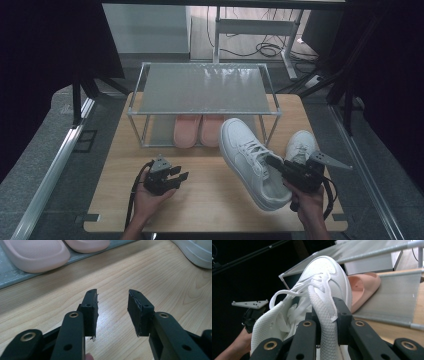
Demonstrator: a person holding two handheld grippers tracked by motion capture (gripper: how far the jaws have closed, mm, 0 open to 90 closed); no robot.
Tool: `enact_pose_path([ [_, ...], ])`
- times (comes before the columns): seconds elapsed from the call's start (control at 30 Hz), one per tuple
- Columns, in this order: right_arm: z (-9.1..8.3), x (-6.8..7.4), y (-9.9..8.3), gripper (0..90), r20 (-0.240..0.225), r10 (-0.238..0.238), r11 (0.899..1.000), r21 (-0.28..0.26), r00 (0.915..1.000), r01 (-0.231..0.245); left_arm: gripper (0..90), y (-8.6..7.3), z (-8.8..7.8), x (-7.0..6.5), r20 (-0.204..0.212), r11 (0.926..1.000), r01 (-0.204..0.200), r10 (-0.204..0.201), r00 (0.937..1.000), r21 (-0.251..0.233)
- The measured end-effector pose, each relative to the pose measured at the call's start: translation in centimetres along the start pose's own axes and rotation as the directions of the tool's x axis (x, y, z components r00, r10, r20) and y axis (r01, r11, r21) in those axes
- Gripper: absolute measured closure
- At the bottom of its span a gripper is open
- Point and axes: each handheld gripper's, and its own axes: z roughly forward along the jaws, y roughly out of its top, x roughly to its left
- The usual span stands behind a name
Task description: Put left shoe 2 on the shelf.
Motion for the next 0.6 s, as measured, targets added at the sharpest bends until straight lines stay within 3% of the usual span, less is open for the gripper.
enact_pose_path([
  [0.17,0.0,-0.1,0.9,81.2,-0.022,0.011,1.0,-0.028,0.9997,-0.012,60.6,-0.1,-0.1,-0.1,-0.005,1.0,-0.002,0.002,1.0,0.003],
  [0.6,0.8,-0.4,3.0,81.2,-0.024,0.037,0.995,-0.089,0.999,-0.039,60.6,-0.2,0.0,0.0,-0.007,1.0,0.001,0.0,1.0,0.005],
])
